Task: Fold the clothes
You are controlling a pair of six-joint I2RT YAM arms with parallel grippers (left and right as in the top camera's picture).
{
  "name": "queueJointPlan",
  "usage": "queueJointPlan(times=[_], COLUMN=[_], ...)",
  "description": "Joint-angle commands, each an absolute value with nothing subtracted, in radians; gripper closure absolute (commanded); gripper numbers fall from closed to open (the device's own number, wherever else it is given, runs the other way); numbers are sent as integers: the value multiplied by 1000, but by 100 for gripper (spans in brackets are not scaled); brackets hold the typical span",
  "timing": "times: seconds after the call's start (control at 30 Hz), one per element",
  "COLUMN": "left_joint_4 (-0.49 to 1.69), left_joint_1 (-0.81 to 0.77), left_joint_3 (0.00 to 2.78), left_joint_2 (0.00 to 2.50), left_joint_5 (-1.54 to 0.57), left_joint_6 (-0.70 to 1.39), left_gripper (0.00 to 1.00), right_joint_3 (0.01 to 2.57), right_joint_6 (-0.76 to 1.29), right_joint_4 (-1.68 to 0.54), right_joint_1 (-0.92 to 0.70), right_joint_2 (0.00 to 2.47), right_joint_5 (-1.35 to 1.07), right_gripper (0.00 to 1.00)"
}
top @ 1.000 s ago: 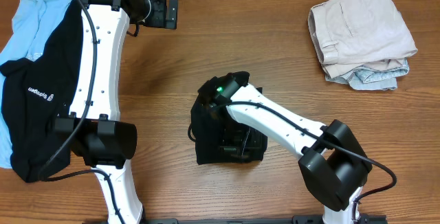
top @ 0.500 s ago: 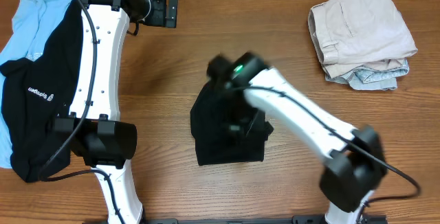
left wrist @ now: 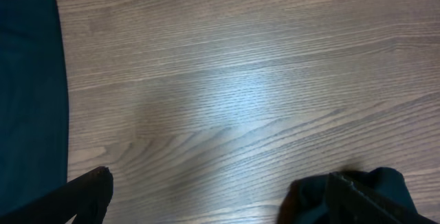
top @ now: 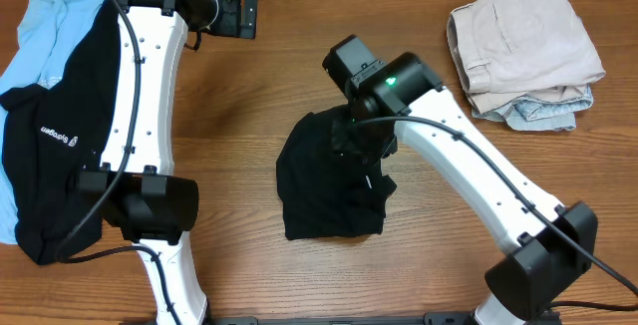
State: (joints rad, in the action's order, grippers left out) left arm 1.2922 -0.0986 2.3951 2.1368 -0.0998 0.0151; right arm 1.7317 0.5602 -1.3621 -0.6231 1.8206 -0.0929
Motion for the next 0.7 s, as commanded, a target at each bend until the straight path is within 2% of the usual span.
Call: queueJointPlan(times=[0.0,0.13,0.43,0.5,0.57,0.63,0.67], left_joint_4=[1283,1281,1282,1282,1283,1285,1285], left_joint_1=[-99,-99,-99,-99,-99,-99,-99], left_joint_3=[2410,2410,2410,2410,2410,2410,2410], left_joint_2=[2140,2140,2140,2140,2140,2140,2140], left_joint_5=[-94,-94,-94,-94,-94,-94,-94], left_joint_6=[-8,-8,-8,-8,-8,-8,-8], left_gripper=[0,0,0,0,0,0,0], right_joint_3=[1580,1437,1261,1249,1249,1259,1269], right_joint_6=[452,333,317,317,318,322,323], right_joint_4=[-1222,-1022,-784,-759,-754,-763,-773], right_joint_1=[-621,-620,-613,-602,-584,-562,-551], right_joint_2=[1826,1826,1827,1828,1828,1827,1827], right_joint_5=[26,100,298,308,318,321,321], right_gripper=[48,47,48,55,71,93,96])
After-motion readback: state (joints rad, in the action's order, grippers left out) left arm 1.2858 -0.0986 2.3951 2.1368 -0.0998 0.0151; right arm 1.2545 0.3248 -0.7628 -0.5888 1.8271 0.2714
